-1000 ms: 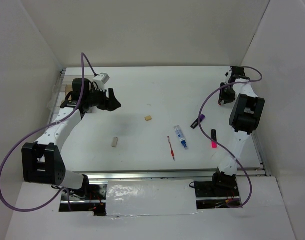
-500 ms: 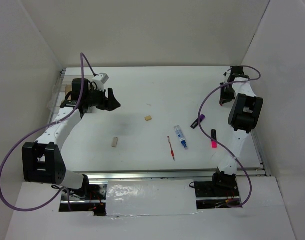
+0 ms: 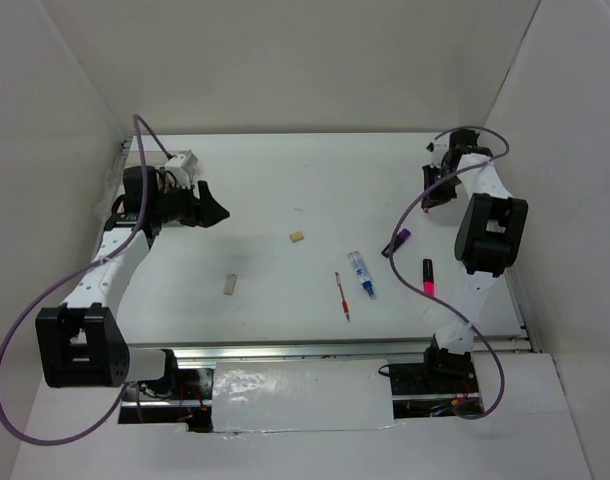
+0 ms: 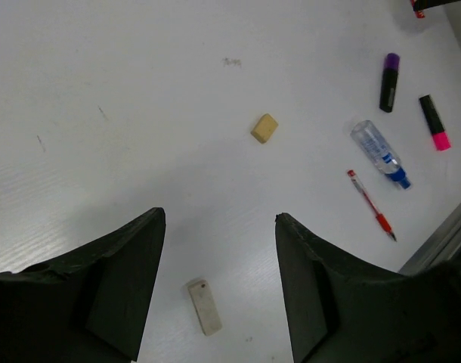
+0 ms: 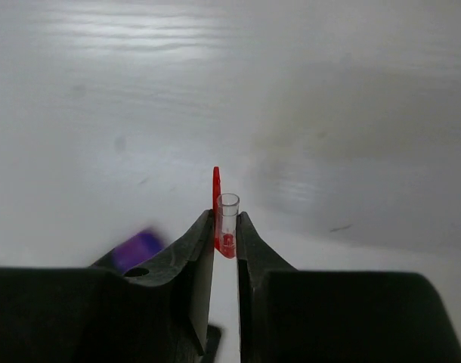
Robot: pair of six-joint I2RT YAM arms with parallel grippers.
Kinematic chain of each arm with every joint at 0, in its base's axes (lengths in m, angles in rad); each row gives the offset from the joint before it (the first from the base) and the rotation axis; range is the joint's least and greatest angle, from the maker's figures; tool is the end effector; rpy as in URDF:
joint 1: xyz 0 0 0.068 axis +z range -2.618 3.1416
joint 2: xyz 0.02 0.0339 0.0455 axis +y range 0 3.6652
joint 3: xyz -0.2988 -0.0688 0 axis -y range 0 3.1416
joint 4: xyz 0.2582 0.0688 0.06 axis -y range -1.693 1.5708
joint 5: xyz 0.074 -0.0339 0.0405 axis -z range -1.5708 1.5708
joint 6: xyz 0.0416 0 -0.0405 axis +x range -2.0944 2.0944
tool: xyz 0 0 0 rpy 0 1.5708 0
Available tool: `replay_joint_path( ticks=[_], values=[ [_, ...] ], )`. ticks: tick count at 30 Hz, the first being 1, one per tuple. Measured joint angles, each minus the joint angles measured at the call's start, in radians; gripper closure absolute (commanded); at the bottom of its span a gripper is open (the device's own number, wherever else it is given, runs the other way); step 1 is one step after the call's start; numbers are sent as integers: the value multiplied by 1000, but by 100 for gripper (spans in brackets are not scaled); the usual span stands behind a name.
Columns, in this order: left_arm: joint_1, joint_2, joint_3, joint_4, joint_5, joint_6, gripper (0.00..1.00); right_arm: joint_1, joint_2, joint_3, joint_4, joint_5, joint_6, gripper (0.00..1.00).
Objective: Sort the stationery into containers
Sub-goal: Pick up the pen cap from the center of the board.
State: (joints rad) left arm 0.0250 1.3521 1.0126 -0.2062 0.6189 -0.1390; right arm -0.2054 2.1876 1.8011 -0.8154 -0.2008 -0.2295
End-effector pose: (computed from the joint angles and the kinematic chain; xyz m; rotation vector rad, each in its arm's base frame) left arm 0.3113 -0.0164 0.3198 0.1998 2.0747 -0.7206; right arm 0.4873 -0.0930 0.2084 -0.0844 2.7341 0.1589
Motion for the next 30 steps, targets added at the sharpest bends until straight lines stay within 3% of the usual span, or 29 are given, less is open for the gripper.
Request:
replay_joint_path(
  ticks=[7,15,21,30],
  values=[
    [61,-184,-97,97,183,-144,32,170,-344,-64,-71,-179,-104,100],
    [42,-270,-195,237,324,-400,36,515,-657,-201,-97,-294,-146,100],
    [-48,-265,-261,319,357,-609,36,761,-713,-314,-89,-211,-127,100],
    [-222,-245,-334,453,344,-774,37,909,-713,-354,-81,-121,-126,100]
  ],
)
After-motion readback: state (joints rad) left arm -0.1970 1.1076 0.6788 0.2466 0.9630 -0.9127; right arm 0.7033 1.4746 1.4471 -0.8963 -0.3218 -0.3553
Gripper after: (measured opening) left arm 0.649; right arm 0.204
